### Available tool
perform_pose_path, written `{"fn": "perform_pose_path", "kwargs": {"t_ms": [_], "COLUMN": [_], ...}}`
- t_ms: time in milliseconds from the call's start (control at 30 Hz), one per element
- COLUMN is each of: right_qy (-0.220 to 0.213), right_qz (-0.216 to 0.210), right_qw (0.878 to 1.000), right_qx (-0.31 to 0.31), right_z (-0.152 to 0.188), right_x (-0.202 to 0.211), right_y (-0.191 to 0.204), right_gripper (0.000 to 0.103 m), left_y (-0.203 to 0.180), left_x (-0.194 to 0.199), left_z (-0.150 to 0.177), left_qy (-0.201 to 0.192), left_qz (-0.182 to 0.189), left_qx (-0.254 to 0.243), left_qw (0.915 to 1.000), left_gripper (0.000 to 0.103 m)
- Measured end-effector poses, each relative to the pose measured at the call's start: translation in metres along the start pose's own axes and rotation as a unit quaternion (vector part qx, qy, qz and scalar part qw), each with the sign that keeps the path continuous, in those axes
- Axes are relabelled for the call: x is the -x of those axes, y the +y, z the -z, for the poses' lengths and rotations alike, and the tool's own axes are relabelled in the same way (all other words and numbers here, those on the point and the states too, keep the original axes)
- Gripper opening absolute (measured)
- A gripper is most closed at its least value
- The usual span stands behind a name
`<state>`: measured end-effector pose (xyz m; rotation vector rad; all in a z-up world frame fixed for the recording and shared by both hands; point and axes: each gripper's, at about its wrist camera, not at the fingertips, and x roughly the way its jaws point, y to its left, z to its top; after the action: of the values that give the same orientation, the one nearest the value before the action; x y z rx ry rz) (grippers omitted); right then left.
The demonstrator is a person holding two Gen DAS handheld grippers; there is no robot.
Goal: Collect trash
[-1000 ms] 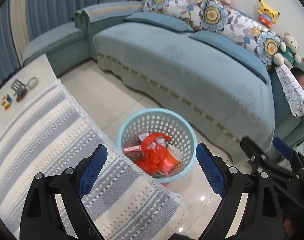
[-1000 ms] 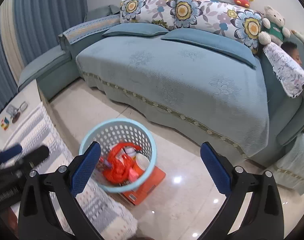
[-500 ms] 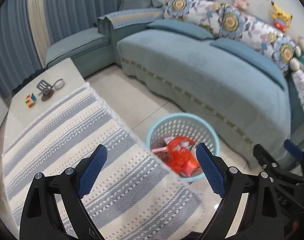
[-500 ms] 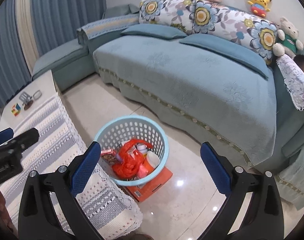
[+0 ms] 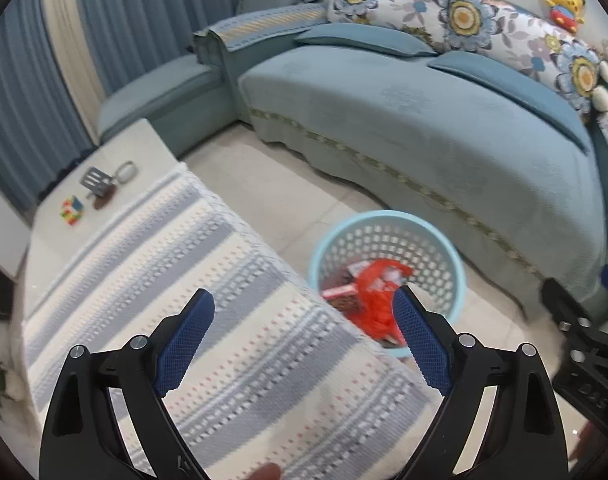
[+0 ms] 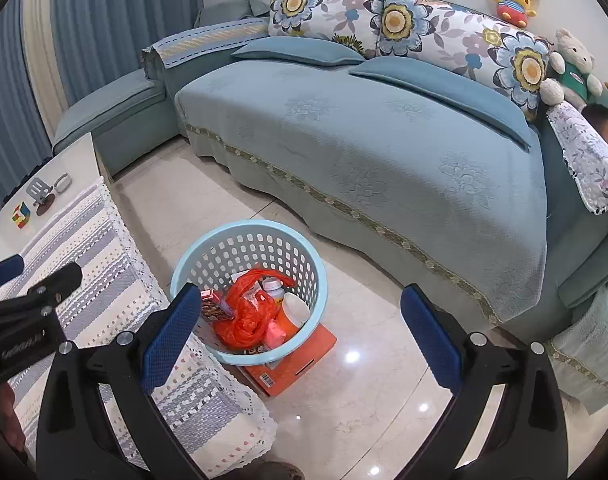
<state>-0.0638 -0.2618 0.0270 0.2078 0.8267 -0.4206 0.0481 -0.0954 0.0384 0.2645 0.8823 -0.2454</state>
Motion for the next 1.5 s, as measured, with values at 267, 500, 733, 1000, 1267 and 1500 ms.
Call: {"fn": "perform_pose_path", "kwargs": {"t_ms": [267, 500, 733, 1000, 1267, 1500], "right_qy": [-0.009, -0.015, -0.015, -0.019, -0.032, -0.035], "right_qz": [-0.006, -0.013, -0.012, -0.034, -0.095, -0.106], "right_qw": [1.000, 1.000, 1.000, 0.999, 0.993, 0.990], "right_qx": [0.000, -0.001, -0.004, 0.003, 0.055, 0.087], "right_z": [0.001, 0.001, 0.003, 0.001, -0.006, -0.008], "right_x": [0.002, 0.005, 0.005, 0.005, 0.007, 0.009], "right_y": [-0.004, -0.007, -0.006, -0.001, 0.038, 0.063], "right_gripper": [0.095, 0.095, 0.095, 0.095, 0.095, 0.095], "left_y": [-0.001, -0.001, -0.005, -0.002, 0.034, 0.037], "left_x": [-0.004, -0.007, -0.006, -0.002, 0.018, 0.011], "left_z": [-0.003, -0.004, -0.003, -0.002, 0.003, 0.002], "left_qy": [-0.010, -0.007, -0.009, -0.014, -0.036, -0.025], "left_qz": [-0.031, -0.007, -0.008, -0.028, -0.080, -0.082], "left_qx": [-0.006, 0.002, -0.001, -0.009, 0.031, 0.029], "left_qw": [0.9995, 0.9999, 0.9999, 0.9995, 0.9956, 0.9959], "left_gripper": [0.088, 0.088, 0.088, 0.089, 0.091, 0.091]}}
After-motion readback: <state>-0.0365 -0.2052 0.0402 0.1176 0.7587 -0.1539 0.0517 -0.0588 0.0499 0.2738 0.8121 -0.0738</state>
